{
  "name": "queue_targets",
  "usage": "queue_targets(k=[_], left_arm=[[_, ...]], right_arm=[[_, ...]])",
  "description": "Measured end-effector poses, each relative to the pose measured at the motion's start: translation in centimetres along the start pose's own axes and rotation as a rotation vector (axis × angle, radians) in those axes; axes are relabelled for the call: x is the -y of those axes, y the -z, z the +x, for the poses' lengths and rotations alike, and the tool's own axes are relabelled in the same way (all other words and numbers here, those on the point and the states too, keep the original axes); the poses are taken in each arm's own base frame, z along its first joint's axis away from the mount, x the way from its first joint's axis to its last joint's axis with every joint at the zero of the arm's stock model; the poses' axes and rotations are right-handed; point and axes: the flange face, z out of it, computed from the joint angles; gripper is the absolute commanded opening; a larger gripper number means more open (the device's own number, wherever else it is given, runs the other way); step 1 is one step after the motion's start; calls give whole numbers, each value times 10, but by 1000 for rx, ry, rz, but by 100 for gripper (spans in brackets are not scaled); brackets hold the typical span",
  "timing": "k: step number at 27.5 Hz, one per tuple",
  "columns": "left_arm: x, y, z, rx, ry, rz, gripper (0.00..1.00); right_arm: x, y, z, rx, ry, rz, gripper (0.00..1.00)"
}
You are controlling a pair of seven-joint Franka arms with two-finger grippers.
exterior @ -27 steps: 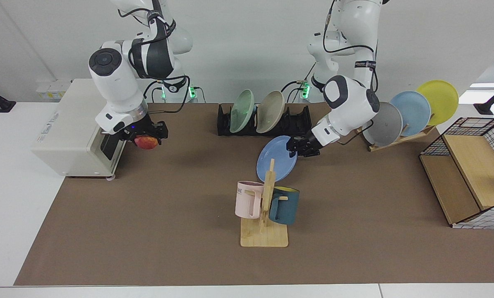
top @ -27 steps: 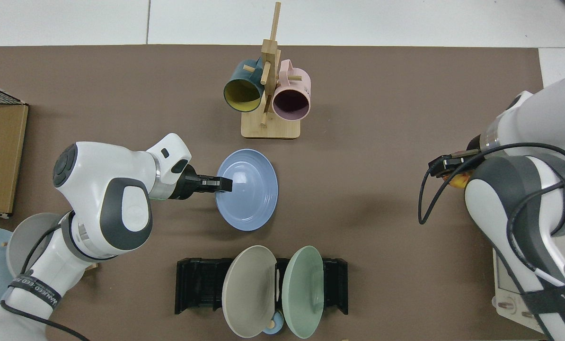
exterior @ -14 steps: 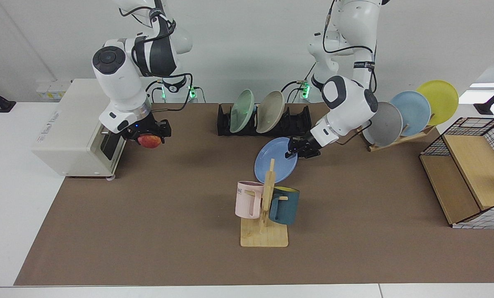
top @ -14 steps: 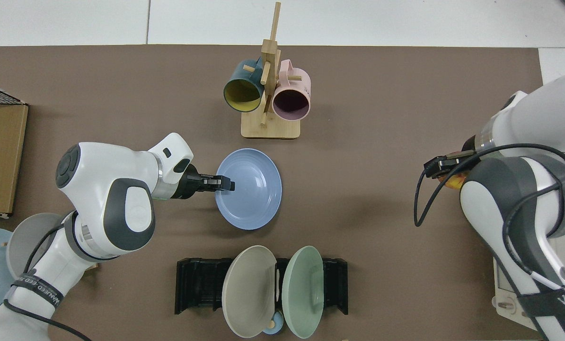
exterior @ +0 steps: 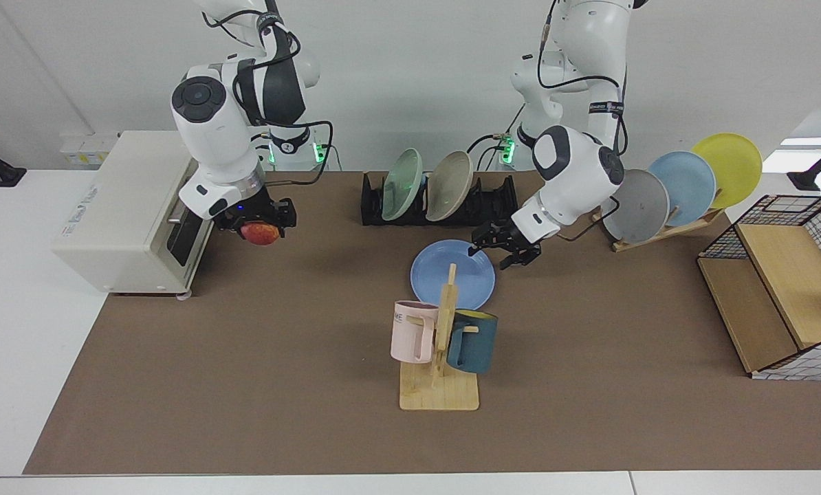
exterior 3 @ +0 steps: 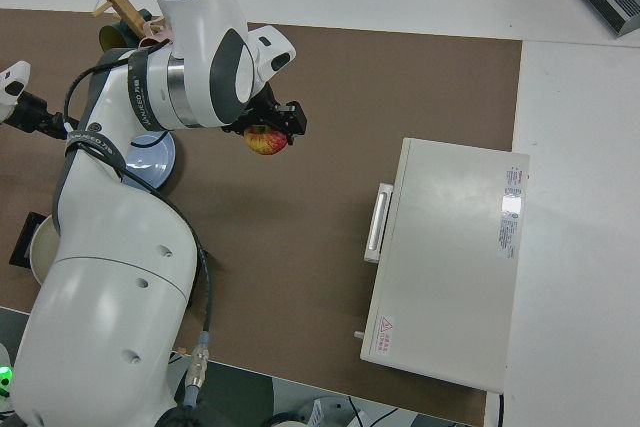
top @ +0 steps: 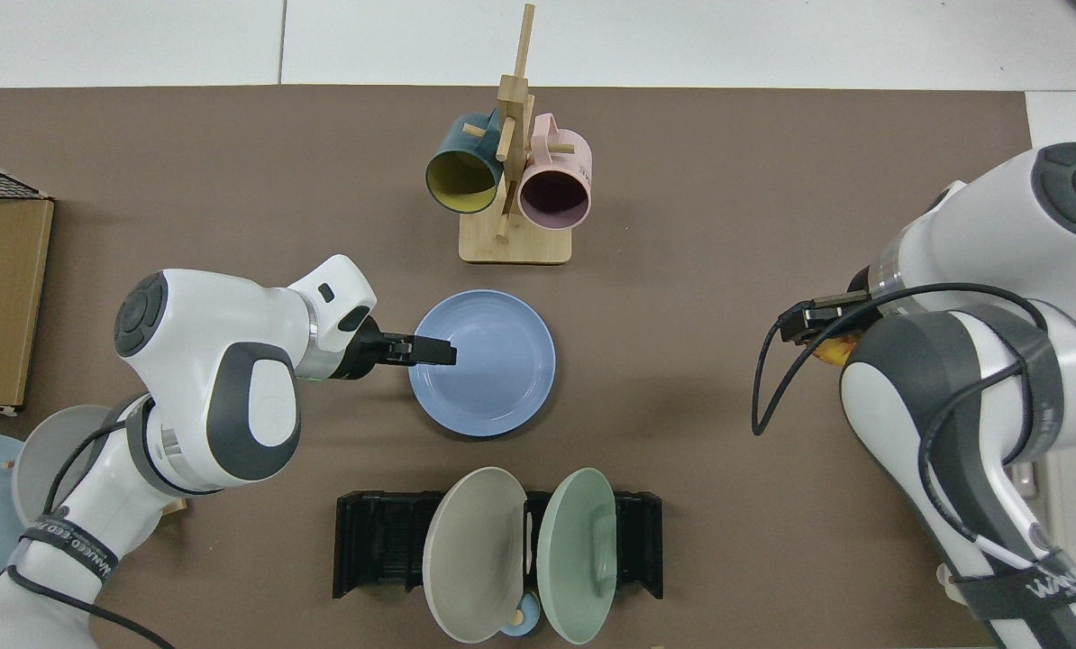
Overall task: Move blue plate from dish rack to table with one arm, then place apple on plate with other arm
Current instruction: 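Lower the blue plate flat onto the table and open the left gripper, then retract the left gripper while the right gripper carries the apple toward the plate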
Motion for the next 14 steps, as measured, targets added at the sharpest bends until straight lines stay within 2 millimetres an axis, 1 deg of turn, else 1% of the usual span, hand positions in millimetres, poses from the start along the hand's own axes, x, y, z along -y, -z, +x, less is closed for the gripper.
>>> queue_targets(k=[3,7,11,14], left_arm=[[-1,5,1,2,-25,50,99],[-7,25,3,20,-75,170,99],[-13,62,4,81,-118,289,100],[-18,96,3,132,-137,356,100]], right_arm=[[8,-1,-2,3,-13,-1,0],[24,-3,-6,7,-26,-2,0],[40,-4,-9,9,-31,-3,0],[50,-4,-11,10,-39,-3,0]])
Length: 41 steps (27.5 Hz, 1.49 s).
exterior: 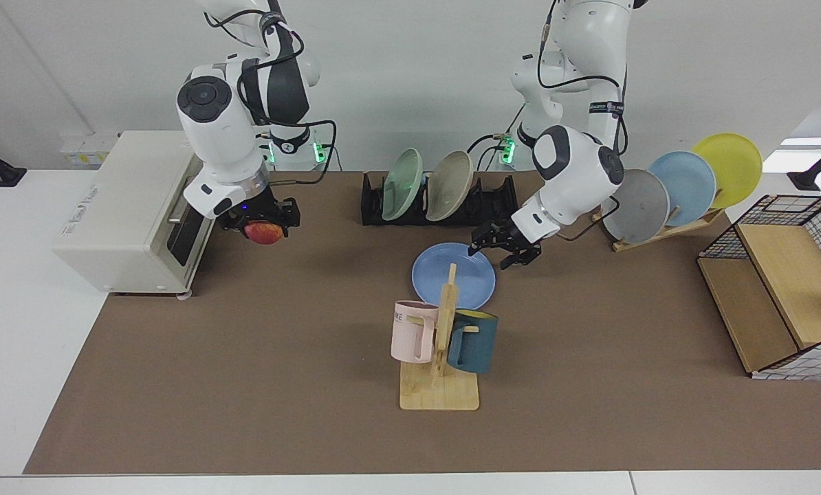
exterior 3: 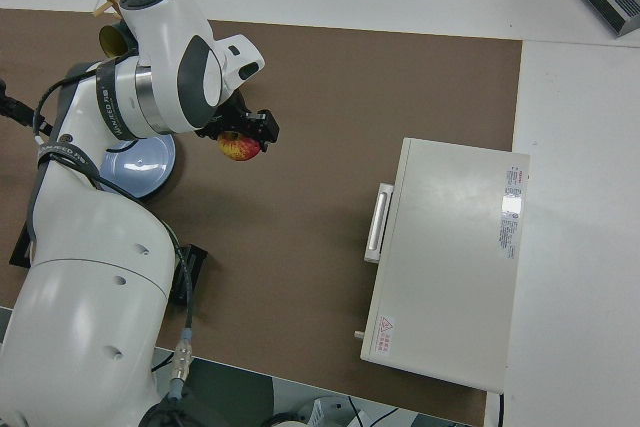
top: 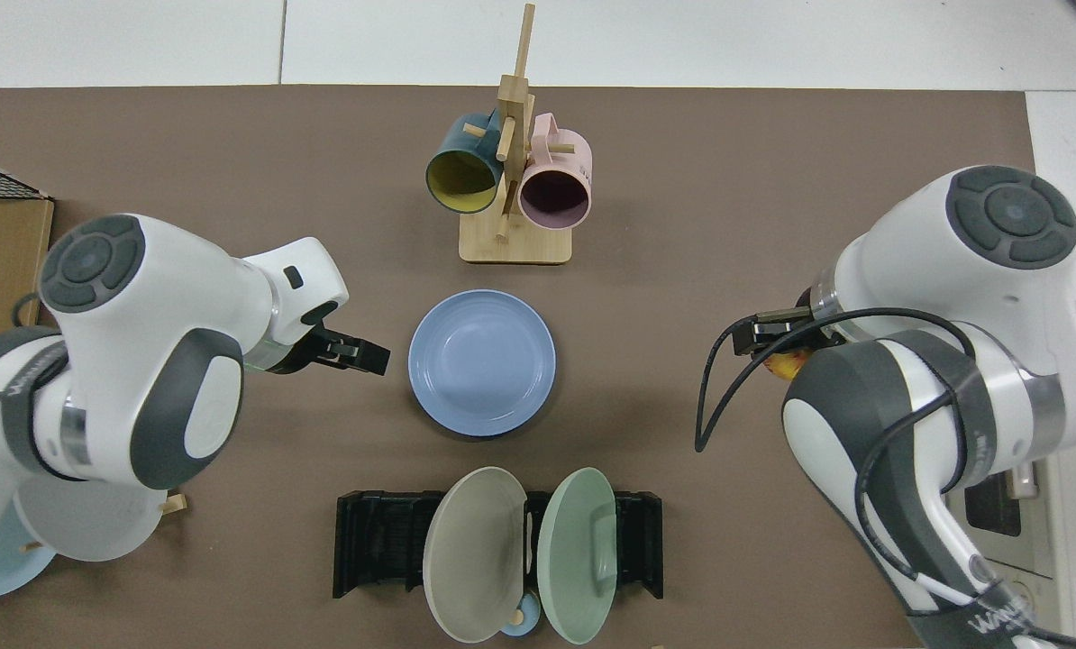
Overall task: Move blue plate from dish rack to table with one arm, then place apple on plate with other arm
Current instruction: 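Retract the left gripper while the right gripper carries the apple toward the plate, then lower the apple onto the blue plate and open the right gripper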
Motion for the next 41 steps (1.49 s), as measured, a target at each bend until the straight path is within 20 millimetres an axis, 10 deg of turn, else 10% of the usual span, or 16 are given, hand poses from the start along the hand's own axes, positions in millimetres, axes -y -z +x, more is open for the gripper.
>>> queue_targets(k=[15,22,41], left_arm=[[43,132,-46,16,74,102,100],[33,192,-60,-2,62,163,100],[41,201,-32,-2,60,159,100]], right_arm=[[111,-17,-17,-59,-75,36,0],[162,-44,-21,-62,-109,52,0],[282,-93,-47,-46,-227,72,0]])
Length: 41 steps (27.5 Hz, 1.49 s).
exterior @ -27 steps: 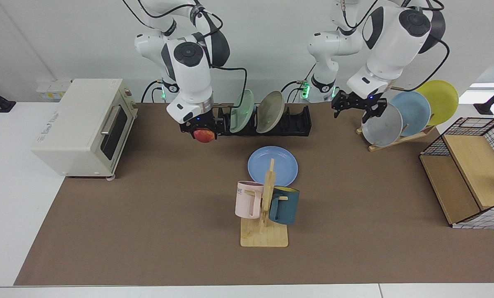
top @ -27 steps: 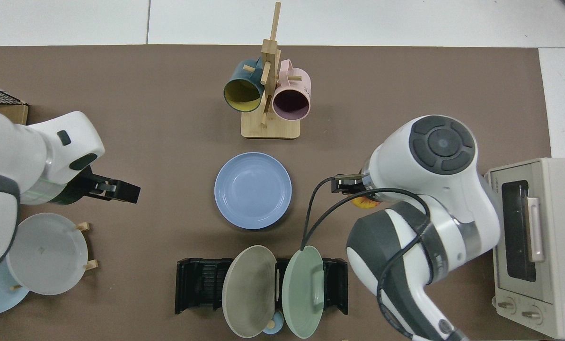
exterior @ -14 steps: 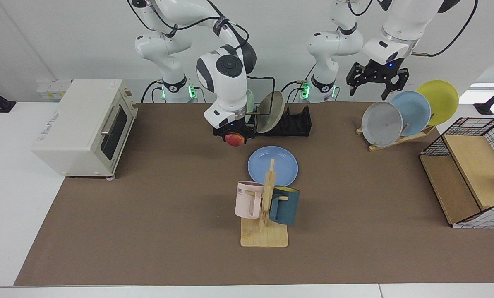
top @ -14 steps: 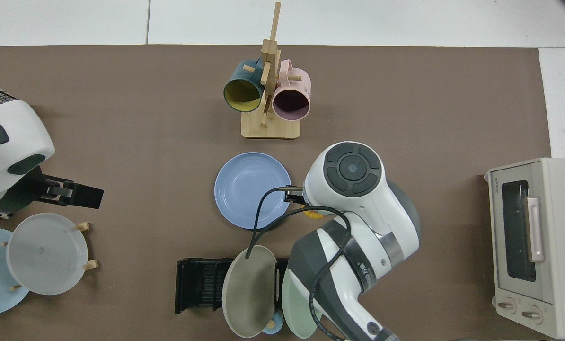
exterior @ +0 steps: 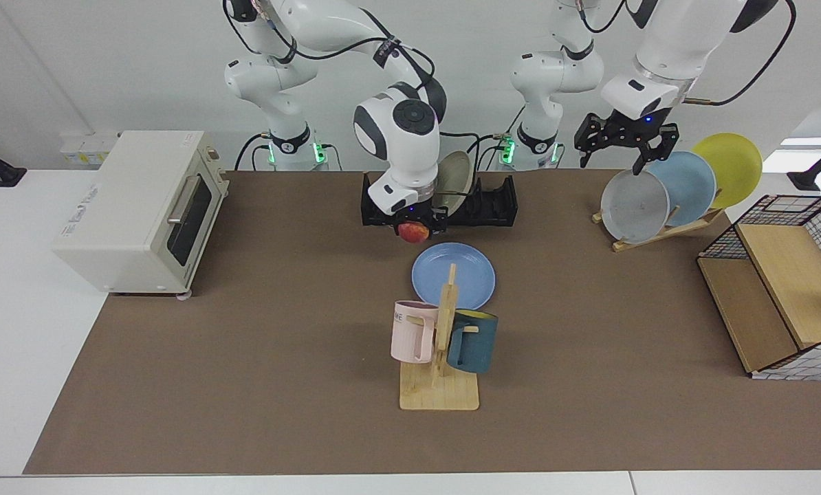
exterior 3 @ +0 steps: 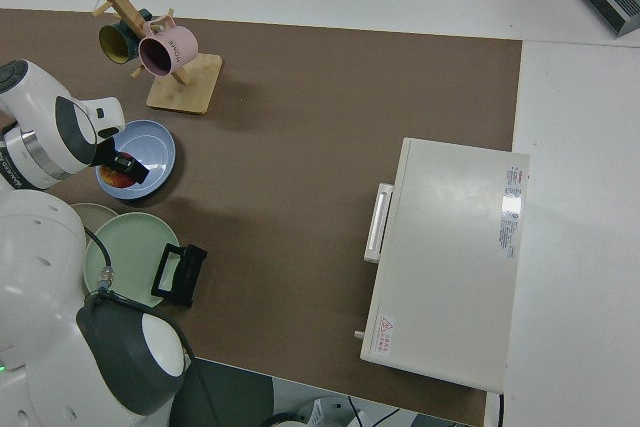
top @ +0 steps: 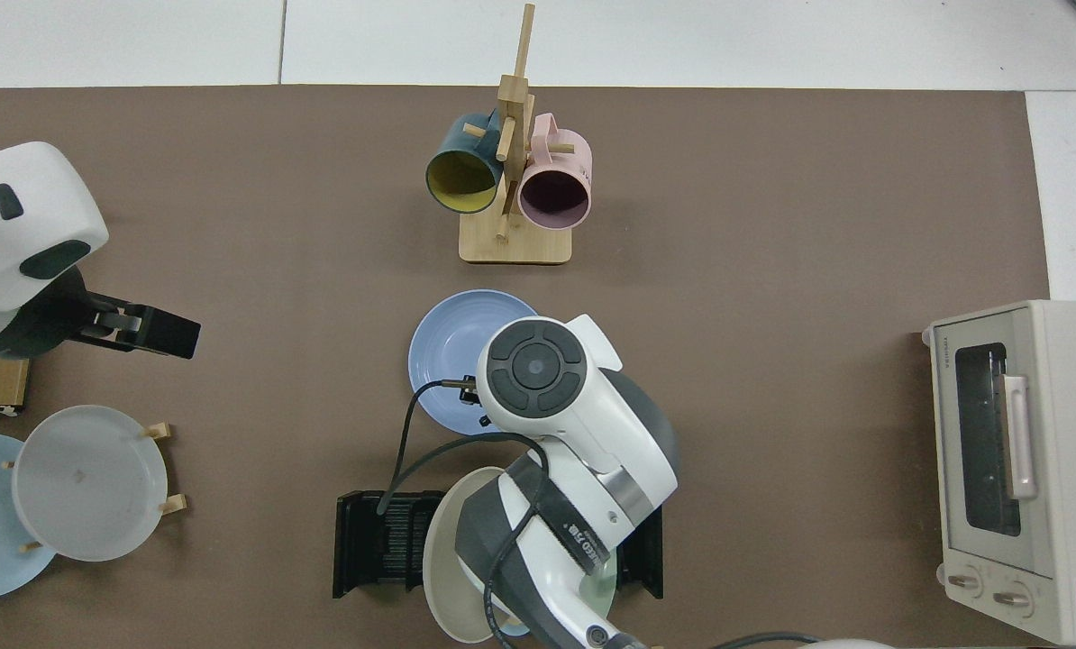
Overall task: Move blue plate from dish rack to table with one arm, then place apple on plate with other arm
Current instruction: 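Lower the apple onto the blue plate and open the right gripper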
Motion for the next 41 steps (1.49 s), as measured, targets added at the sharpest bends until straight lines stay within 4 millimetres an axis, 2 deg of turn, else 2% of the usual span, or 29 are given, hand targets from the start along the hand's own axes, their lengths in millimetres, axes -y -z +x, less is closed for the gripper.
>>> queue_targets(k=[8,15,31,41], left_arm=[[1,2,0,-2,1,4,100],[1,2,0,2,2,8,100],[8,4,-2,-2,23,10,100],[19,7,-4,-7,44,10,100]], right_arm=[[25,-18,-6,-16,-5,33,0],[43,-45,-15,-35,-5,47,0],[36,-74,6,-45,-27,32,0],[44,-77,29,-54,-48,52,0]])
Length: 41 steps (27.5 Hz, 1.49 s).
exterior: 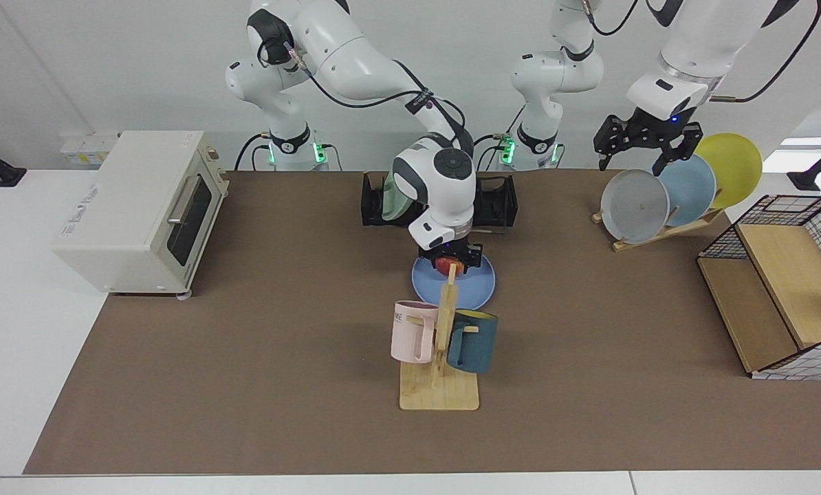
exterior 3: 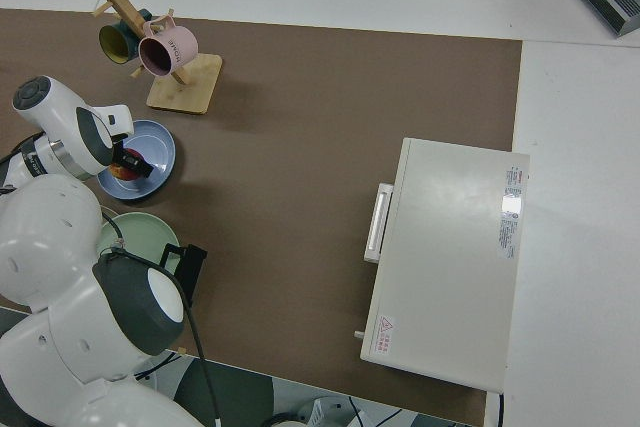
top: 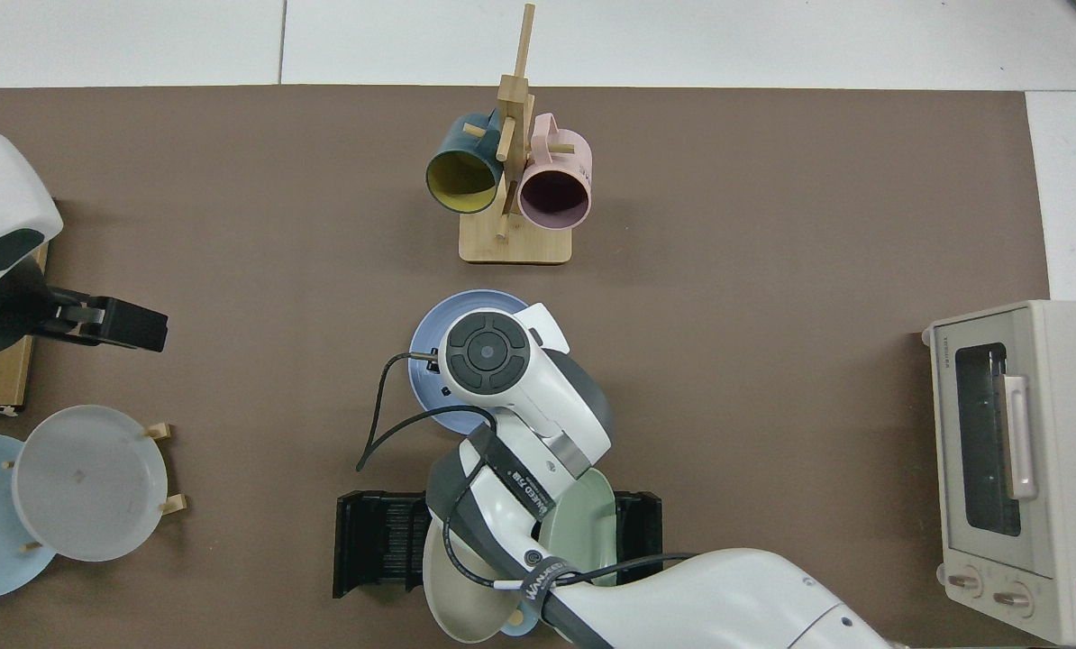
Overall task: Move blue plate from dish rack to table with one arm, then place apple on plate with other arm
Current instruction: 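Lower the apple onto the blue plate and open the right gripper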
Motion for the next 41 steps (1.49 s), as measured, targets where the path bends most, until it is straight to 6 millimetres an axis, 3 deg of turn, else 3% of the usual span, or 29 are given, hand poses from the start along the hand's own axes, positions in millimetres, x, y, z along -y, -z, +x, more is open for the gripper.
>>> queue_targets(k=[3,4,7,17,22,29,36,41], left_arm=[[0,2,-1,-4,0,1,100],[0,2,-1,-4,-1,1,100],[-1,4,-2,-7,0,1,100],[-1,6,-3,-10,-1,2,100],[-1,6,-3,-9,0,2,100],[-1,6,-3,-10,0,2,100],[-1,7,-4,-11,0,2,100],[-1,7,-4,-12,0,2,100]], right_arm=[[2,-4,1,3,0,-1,0],[2,-5,1,4,0,-2,14],[2,-9,1,7,0,-5,100],[3,-2,4,18,-1,-26,100],[7,22,12,25,-7,-39,100],[2,72,26,5,-28,-22,100],[-26,121,53,-28,-18,11,100],[-70,143,77,-37,24,0,100]])
